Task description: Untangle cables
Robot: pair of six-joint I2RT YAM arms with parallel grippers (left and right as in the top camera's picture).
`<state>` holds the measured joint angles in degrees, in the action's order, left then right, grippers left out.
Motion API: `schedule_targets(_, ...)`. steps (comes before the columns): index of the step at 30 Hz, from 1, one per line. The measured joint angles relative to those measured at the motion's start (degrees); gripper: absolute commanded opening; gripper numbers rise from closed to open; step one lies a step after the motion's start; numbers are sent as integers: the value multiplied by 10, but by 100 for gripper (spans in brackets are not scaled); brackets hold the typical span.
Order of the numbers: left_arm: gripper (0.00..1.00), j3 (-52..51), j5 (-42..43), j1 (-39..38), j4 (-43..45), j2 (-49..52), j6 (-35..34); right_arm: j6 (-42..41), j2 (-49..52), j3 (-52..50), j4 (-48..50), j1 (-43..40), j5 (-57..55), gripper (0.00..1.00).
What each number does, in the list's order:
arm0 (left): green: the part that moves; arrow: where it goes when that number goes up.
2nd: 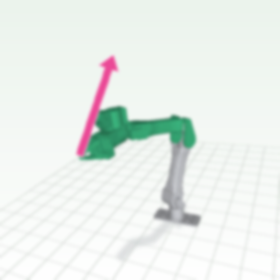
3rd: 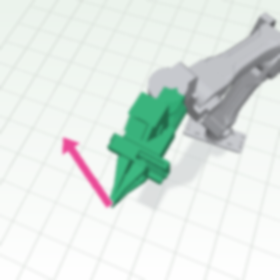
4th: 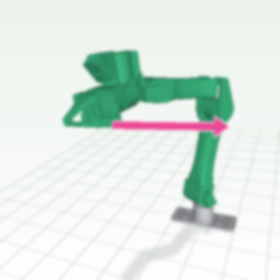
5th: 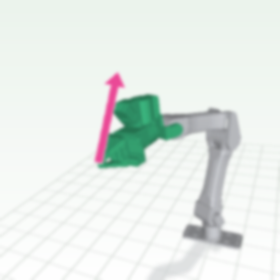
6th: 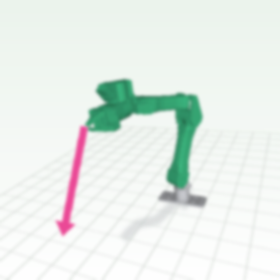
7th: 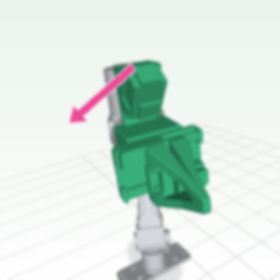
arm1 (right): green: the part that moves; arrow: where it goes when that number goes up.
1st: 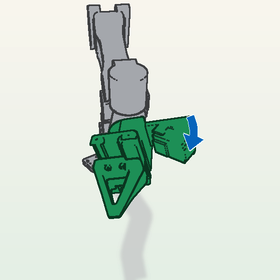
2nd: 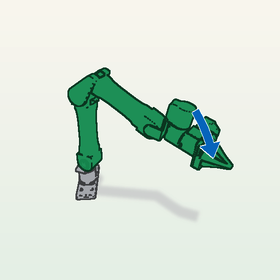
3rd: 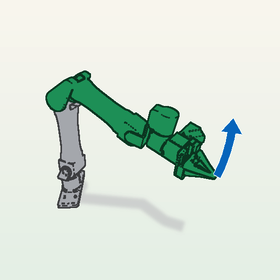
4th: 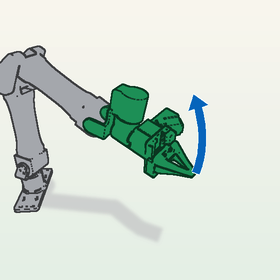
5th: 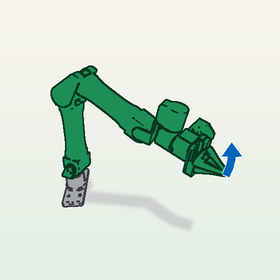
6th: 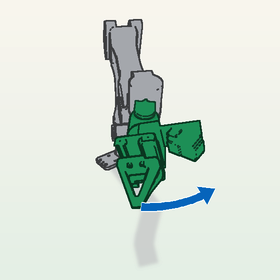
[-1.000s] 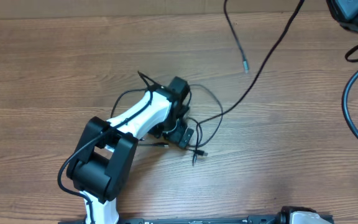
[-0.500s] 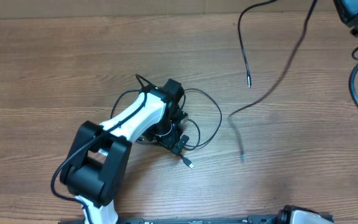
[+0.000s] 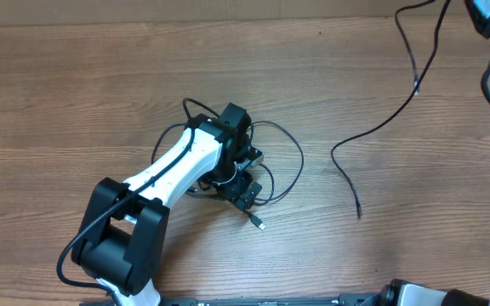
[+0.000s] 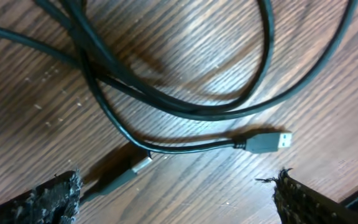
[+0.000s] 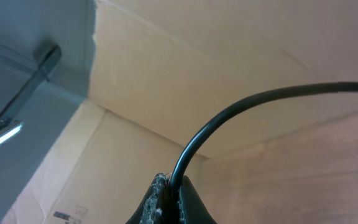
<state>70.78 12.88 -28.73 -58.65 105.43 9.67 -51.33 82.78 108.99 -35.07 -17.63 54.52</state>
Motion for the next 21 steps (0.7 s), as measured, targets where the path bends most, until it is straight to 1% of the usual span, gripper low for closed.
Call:
schedule_targets(4, 100, 0, 8, 0, 2, 0, 0, 59, 1, 1, -125, 0, -16, 4)
schedule_targets(6, 100, 0, 10, 0, 3, 0, 0, 84, 1, 2, -197, 0, -43, 4)
schedule_targets(9, 100, 0, 11, 0, 3, 0, 0, 113, 3, 2, -256, 0, -106, 4)
schedule_targets(21, 100, 0, 11, 0, 8, 0, 0, 137, 36, 2, -360, 0, -325, 4)
